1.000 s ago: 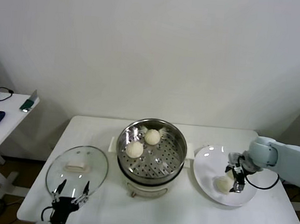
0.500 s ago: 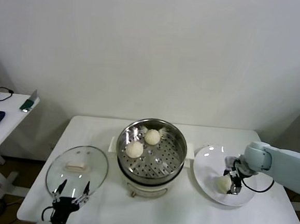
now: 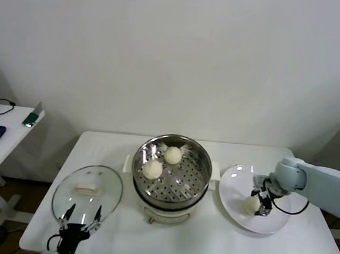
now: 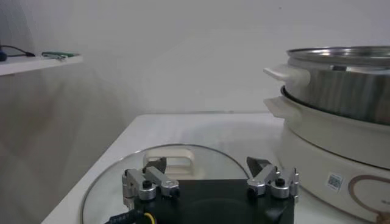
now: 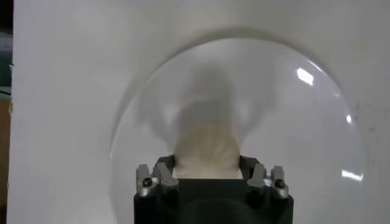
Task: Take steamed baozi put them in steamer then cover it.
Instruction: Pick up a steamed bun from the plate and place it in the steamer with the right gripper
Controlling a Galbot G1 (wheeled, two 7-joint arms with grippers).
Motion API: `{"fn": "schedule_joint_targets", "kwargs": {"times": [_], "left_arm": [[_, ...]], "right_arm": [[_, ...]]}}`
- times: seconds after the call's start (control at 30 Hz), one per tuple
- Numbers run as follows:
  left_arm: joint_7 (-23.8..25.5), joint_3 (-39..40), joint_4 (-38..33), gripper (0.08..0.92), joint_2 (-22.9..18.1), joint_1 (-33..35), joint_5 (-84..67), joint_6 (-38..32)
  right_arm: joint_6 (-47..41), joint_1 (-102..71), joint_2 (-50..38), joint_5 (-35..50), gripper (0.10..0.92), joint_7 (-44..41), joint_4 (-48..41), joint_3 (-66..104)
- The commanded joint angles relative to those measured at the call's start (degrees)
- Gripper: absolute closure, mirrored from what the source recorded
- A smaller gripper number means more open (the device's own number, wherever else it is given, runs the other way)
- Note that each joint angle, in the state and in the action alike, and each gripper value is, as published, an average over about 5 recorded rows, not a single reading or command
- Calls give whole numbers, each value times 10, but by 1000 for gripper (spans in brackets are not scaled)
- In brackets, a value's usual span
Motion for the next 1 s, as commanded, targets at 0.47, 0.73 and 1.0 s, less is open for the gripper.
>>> {"fn": "schedule_joint_targets", "kwargs": {"times": [0.47,0.73,1.0], "left_arm": [[0,1,-4,177,4,1,4,1],[1,4,-7,177,2,-1,3,1],[0,0,-7,177,2,-1,-3,-1]], "right_arm": [[341,479,187,14,335,-103,94,-131],[332,419,273,0,338,-79,201,-88],[299,297,330,-61,338,-54,202,-79]]}}
